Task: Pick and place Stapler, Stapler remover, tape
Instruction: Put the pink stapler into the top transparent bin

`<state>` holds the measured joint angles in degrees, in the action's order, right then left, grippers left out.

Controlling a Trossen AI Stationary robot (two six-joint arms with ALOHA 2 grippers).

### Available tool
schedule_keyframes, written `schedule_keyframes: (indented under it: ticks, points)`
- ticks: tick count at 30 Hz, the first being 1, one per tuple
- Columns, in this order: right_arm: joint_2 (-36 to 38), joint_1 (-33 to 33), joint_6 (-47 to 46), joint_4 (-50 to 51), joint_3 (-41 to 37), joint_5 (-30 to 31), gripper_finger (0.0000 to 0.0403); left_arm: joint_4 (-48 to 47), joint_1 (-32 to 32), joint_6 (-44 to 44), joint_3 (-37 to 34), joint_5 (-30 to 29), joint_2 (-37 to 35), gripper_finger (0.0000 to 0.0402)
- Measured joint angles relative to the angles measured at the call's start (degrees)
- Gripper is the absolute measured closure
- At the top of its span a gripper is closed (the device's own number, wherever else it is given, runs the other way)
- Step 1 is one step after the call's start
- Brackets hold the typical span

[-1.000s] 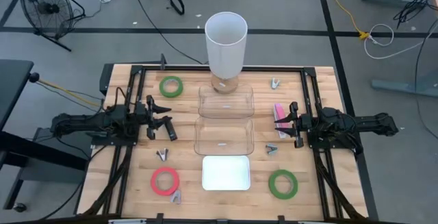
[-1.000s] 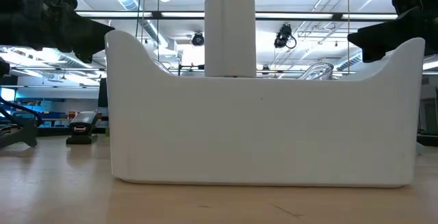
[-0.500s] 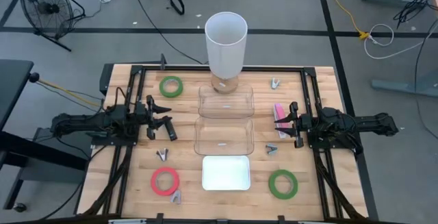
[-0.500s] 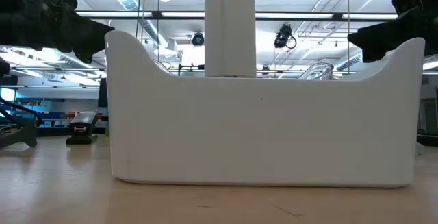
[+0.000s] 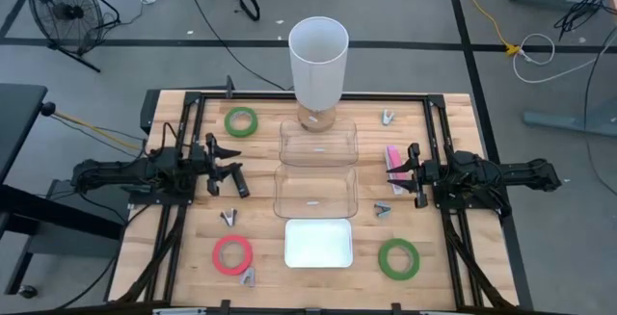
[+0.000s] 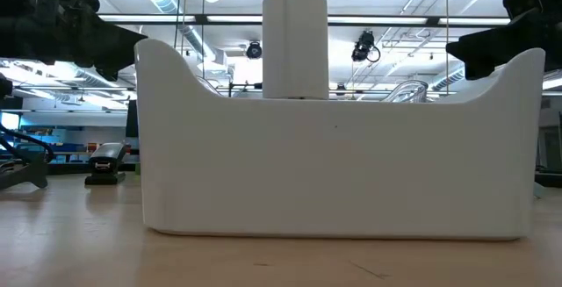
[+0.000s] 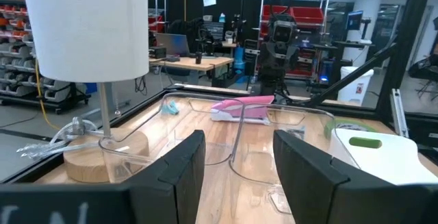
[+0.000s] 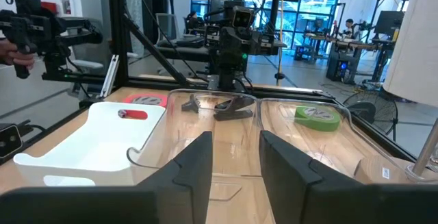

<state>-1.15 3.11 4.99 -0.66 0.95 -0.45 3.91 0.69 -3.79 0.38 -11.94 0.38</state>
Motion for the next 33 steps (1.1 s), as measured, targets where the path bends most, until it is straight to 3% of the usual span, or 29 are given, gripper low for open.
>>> schedule_keyframes:
  ticks: [6,14,21,33]
  points:
    - [0.0,-0.05,3.09,-5.58,0.0,5.06,0.0281,-0.09,0.0,0.11,0.02,0.72,0.0,0.0225]
    - [-0.02,-0.05,-3.54,-17.34,0.0,5.62,0.0281,-0.62,-0.03,4.47,0.01,7.93,0.0,0.0225]
    - [0.0,-0.06,-3.73,-27.89,0.0,5.62,0.0281,-0.57,-0.02,6.09,0.02,4.56,0.02,0.0225]
    - [-0.02,-0.04,-5.2,-26.59,0.0,5.35,0.0281,-1.02,0.0,5.91,0.02,3.23,0.02,0.0225]
